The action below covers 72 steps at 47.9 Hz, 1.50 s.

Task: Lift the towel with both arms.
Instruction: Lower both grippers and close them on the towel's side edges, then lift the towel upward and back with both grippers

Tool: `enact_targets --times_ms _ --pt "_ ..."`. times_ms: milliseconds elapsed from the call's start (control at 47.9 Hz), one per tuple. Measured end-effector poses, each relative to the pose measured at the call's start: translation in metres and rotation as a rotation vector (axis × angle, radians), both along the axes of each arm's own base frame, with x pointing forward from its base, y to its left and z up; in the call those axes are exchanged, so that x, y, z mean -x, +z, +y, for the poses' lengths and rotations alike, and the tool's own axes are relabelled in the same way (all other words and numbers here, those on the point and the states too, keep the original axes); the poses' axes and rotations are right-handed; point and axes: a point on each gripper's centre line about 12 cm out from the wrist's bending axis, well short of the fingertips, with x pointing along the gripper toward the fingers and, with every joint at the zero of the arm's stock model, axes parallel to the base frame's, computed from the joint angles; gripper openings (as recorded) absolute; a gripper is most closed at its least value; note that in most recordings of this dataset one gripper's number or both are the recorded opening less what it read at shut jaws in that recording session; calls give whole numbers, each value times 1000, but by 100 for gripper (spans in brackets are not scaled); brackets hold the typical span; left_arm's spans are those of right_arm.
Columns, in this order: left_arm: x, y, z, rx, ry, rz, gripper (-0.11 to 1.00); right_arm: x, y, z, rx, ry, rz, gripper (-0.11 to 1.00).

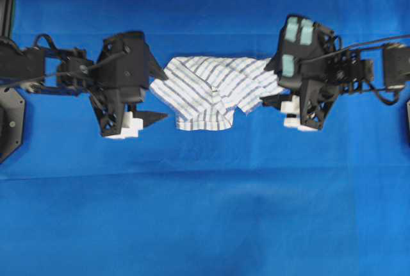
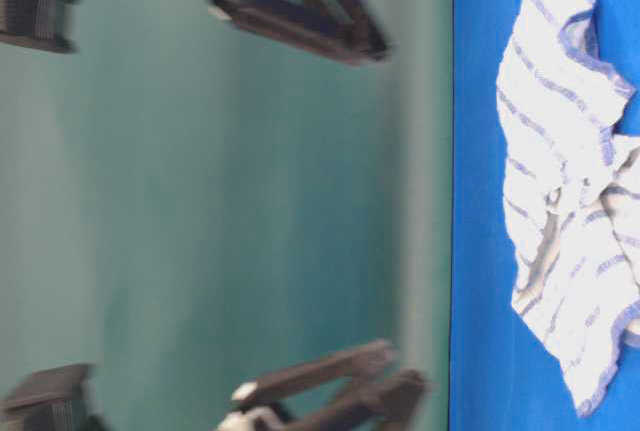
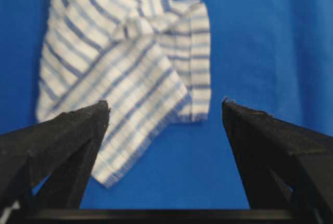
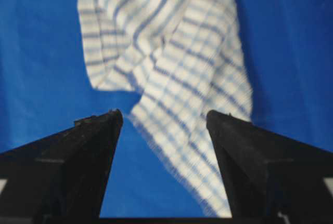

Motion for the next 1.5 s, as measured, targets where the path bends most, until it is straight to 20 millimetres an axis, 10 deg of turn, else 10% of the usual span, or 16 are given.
enact_targets --times_ms 397,1002,1253,1357,1503 --pt "-20 -77 -2 2 -8 83 92 -2 -78 -6 -34 7 99 67" --pt "-26 -117 3 1 7 89 89 -2 -109 -24 -44 -22 137 64" --pt "-22 -120 4 4 9 141 28 -2 -109 -24 -36 -13 133 3" --pt "-21 -114 8 3 19 137 6 -2 -108 -24 -35 -13 130 1" --pt "-19 -90 17 4 47 92 5 -3 -89 -25 -29 -16 80 1"
